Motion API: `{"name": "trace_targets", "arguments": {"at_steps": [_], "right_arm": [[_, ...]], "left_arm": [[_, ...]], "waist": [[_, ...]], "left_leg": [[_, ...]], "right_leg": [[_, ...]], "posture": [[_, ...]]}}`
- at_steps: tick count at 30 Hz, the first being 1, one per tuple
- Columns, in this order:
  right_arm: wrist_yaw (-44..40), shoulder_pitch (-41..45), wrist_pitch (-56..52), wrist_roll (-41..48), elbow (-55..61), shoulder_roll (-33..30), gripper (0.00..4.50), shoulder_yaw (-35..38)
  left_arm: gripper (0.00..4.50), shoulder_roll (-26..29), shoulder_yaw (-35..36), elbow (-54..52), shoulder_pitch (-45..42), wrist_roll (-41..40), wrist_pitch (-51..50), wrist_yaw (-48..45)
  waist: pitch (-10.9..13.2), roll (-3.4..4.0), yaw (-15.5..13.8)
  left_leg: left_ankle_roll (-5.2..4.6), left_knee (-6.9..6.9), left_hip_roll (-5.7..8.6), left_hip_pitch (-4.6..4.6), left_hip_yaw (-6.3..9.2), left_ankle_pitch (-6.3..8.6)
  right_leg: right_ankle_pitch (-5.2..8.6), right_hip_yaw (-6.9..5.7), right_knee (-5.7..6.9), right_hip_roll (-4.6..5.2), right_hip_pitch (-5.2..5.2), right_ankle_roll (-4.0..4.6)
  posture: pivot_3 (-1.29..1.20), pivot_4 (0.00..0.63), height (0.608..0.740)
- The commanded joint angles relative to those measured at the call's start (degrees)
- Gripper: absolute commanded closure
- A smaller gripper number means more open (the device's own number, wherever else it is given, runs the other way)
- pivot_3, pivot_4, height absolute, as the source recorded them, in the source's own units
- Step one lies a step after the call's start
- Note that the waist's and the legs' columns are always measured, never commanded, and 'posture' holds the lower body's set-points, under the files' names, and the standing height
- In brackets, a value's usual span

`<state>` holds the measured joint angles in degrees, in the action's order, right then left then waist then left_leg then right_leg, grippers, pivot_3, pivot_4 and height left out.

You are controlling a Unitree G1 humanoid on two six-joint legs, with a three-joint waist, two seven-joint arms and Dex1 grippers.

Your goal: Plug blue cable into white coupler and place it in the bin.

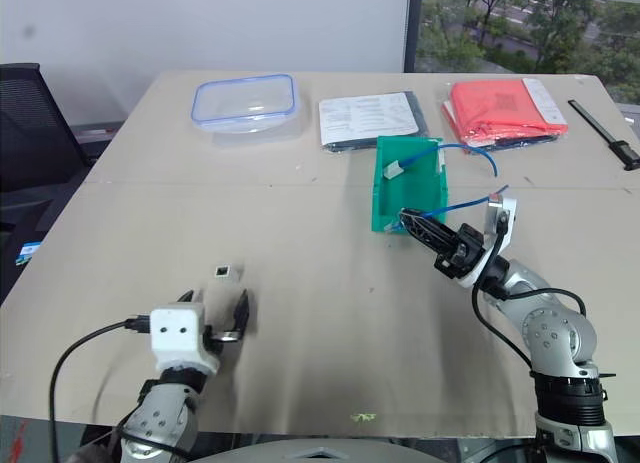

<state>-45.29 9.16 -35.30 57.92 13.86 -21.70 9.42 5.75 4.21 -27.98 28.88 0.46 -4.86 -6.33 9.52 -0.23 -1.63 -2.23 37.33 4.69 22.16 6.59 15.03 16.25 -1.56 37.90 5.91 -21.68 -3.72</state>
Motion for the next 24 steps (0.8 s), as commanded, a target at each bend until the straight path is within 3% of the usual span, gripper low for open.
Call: {"name": "trace_targets", "arguments": {"at_steps": [1,3,6,11,13,16,24], "right_arm": [[0.41,0.60,1.01,0.08,2.65,0.58,4.50,0.60],[0.70,0.35,1.16,-0.11,3.04,0.98,4.50,0.50],[1.11,0.01,1.27,-0.22,3.62,1.35,4.50,0.59],[1.57,-0.24,1.51,-0.52,3.98,1.48,4.50,1.24],[1.78,-0.26,1.58,-0.48,4.13,1.46,4.50,1.40],[2.04,0.30,1.69,-0.71,4.48,1.23,4.50,1.32],[-2.47,9.40,2.00,-6.43,4.98,-2.02,4.50,-4.89]], "left_arm": [[0.04,1.30,1.58,4.59,-3.57,-2.63,2.52,-2.01],[0.04,2.53,1.34,6.35,-6.68,-4.41,1.45,-4.30],[0.79,3.82,1.97,6.52,-9.62,-6.26,-0.20,-5.79],[3.37,4.89,1.66,6.02,-9.49,-5.47,0.09,-6.26],[3.96,5.49,2.02,6.26,-10.47,-4.80,1.15,-6.04],[3.91,7.77,1.56,7.76,-14.70,-6.58,1.51,-9.56],[3.91,18.69,-9.91,18.73,-36.84,-19.04,-3.21,-42.74]], "waist": [[-0.01,0.02,-0.01],[-0.03,0.05,0.03],[-0.06,0.11,0.03],[-0.07,0.11,0.85],[-0.07,0.11,0.84],[-0.06,0.11,0.69],[-0.05,0.14,1.29]], "left_leg": [[0.00,0.00,0.01,0.00,0.00,0.00],[0.01,0.00,0.01,-0.03,0.01,-0.01],[0.02,0.00,0.01,-0.05,0.04,-0.01],[0.02,-0.01,0.05,-0.06,0.02,-0.01],[0.03,-0.03,0.05,-0.06,0.03,-0.01],[0.03,-0.05,0.02,-0.06,0.11,-0.01],[0.27,0.06,0.09,-0.08,0.02,-0.18]], "right_leg": [[0.00,0.00,0.01,0.01,0.00,0.00],[0.00,0.00,0.05,0.01,0.00,0.00],[0.00,-0.02,0.08,0.01,0.01,0.00],[-0.01,0.05,0.07,0.00,0.02,-0.02],[-0.01,0.05,0.07,0.01,0.01,-0.02],[-0.01,-0.01,0.09,0.02,-0.01,-0.02],[-0.06,0.00,0.11,-0.21,0.00,-0.06]], "posture": [[0.00,0.150,0.740],[0.00,0.150,0.740],[0.00,0.150,0.740],[0.00,0.150,0.740],[0.00,0.150,0.740],[0.00,0.150,0.740],[0.00,0.150,0.740]]}}
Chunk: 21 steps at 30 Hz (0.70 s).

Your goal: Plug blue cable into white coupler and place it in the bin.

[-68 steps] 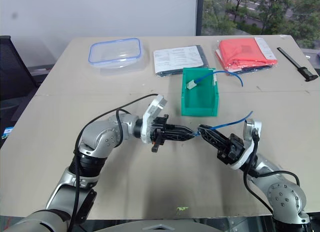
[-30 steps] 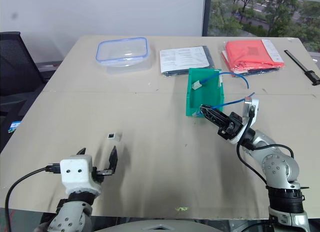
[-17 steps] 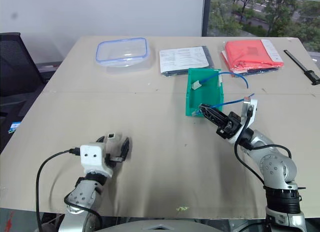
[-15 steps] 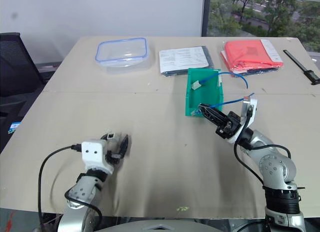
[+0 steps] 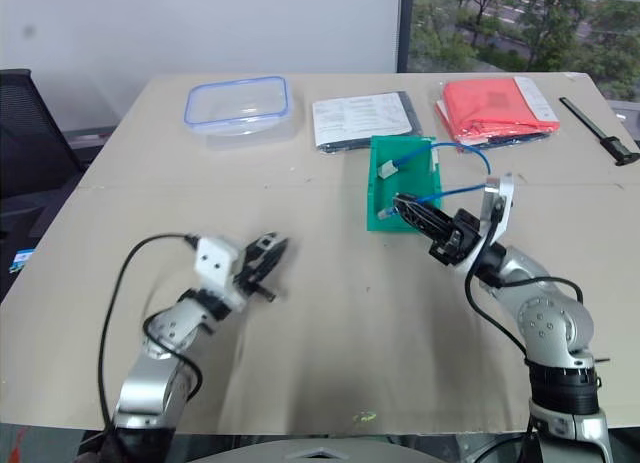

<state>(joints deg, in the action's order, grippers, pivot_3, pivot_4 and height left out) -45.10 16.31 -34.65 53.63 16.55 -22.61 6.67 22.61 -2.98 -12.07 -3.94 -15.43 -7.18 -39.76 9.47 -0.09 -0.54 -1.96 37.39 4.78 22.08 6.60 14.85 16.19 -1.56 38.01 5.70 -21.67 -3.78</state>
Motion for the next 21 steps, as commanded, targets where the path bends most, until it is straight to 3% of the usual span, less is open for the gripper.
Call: {"name": "trace_targets", "arguments": {"at_steps": [1,9,21], "right_arm": [[-4.84,3.36,1.80,-4.88,2.34,-2.91,4.50,-4.57],[-12.26,7.58,13.26,-24.95,-1.69,-8.69,4.50,-17.37],[-13.91,8.02,17.09,-33.42,-0.69,-9.89,4.50,-20.76]], "left_arm": [[3.91,2.80,-4.84,5.72,-7.39,-3.09,-0.24,-14.02],[3.91,1.58,-13.35,26.98,-22.59,-1.12,4.65,-33.81],[3.91,-2.31,-14.80,41.29,-30.32,3.20,11.61,-39.91]], "waist": [[0.00,0.00,0.33],[0.01,-0.04,1.48],[0.02,-0.06,1.32]], "left_leg": [[0.02,0.00,-0.02,0.00,0.00,-0.01],[0.04,-0.08,-0.04,0.08,0.03,-0.02],[0.05,0.07,-0.02,0.12,0.16,-0.03]], "right_leg": [[-0.01,0.00,0.01,-0.02,0.00,-0.01],[0.00,-0.14,-0.10,-0.02,-0.08,-0.03],[-0.01,-0.11,-0.02,0.02,-0.05,-0.04]], "posture": [[0.00,0.150,0.740],[0.00,0.150,0.740],[0.00,0.150,0.740]]}}
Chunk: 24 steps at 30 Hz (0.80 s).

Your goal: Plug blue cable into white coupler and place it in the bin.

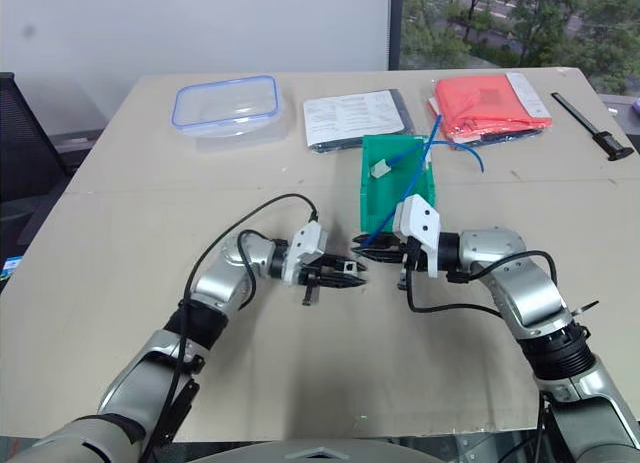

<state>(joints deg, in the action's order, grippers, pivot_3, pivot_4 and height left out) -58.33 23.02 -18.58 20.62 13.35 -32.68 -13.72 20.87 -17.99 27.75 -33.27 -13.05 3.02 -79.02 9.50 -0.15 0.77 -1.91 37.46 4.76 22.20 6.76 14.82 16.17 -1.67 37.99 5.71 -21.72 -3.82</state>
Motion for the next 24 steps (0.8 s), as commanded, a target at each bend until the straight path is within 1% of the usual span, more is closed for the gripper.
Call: {"name": "trace_targets", "arguments": {"at_steps": [1,8,14,24], "right_arm": [[-0.84,1.41,0.90,-0.48,2.55,0.37,4.50,-0.57],[-2.21,1.59,2.50,-2.42,0.77,1.35,4.50,-2.61],[-3.76,1.07,4.22,-5.46,-0.84,0.22,4.50,-4.37],[-1.70,2.03,3.29,-7.41,-3.36,0.80,4.50,-3.83]], "left_arm": [[3.91,-0.84,0.26,1.91,-1.35,1.07,1.57,-0.63],[3.91,-1.62,0.70,2.96,-1.86,2.13,2.37,-0.50],[3.91,-1.39,0.60,3.39,-1.45,3.29,2.87,0.06],[3.91,-1.54,0.46,2.19,-0.51,3.17,2.65,0.18]], "waist": [[0.00,0.00,0.00],[-0.01,-0.01,-0.06],[-0.01,-0.01,-0.03],[-0.04,-0.03,-0.02]], "left_leg": [[0.00,0.00,0.00,0.00,0.00,0.00],[0.00,0.05,0.01,0.00,0.01,0.00],[0.00,0.06,0.01,-0.01,0.02,0.00],[0.01,0.07,0.01,-0.11,0.02,-0.01]], "right_leg": [[0.00,0.00,0.00,0.00,0.00,0.00],[-0.01,0.00,0.03,0.00,0.02,-0.02],[-0.01,-0.01,0.05,0.00,0.02,-0.02],[-0.02,0.01,0.10,-0.01,0.11,-0.03]], "posture": [[0.00,0.150,0.740],[0.00,0.150,0.740],[0.00,0.150,0.740],[0.00,0.150,0.740]]}}
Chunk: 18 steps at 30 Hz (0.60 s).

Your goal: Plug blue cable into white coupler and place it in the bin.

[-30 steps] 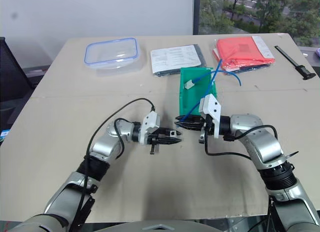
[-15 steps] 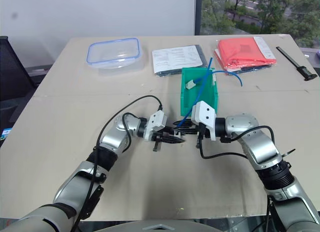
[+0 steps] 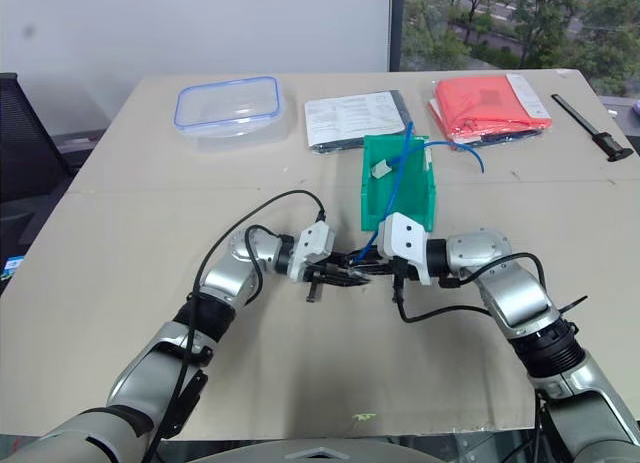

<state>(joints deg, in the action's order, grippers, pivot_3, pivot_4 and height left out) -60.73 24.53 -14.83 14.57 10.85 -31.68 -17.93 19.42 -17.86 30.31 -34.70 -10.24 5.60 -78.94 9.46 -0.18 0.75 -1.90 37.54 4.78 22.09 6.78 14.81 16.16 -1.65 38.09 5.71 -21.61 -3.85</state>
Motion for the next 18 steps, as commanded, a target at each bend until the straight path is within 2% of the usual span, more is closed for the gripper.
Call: {"name": "trace_targets", "arguments": {"at_steps": [1,18], "right_arm": [[0.81,0.45,-0.55,-1.34,-0.84,-0.16,4.50,0.41],[1.26,-0.96,-3.16,0.01,0.95,-0.90,4.50,1.75]], "left_arm": [[3.91,-0.07,0.30,-0.53,1.06,0.36,0.04,0.09],[3.91,0.01,0.33,-0.79,1.54,0.34,-0.53,-0.23]], "waist": [[-0.01,0.00,0.00],[-0.02,-0.01,0.01]], "left_leg": [[0.00,0.00,0.00,-0.01,-0.01,0.00],[0.00,0.00,0.00,-0.01,0.00,0.00]], "right_leg": [[0.00,0.00,0.01,0.00,0.00,0.00],[0.00,0.02,0.01,0.00,0.00,-0.01]], "posture": [[0.00,0.150,0.740],[0.00,0.150,0.740]]}}
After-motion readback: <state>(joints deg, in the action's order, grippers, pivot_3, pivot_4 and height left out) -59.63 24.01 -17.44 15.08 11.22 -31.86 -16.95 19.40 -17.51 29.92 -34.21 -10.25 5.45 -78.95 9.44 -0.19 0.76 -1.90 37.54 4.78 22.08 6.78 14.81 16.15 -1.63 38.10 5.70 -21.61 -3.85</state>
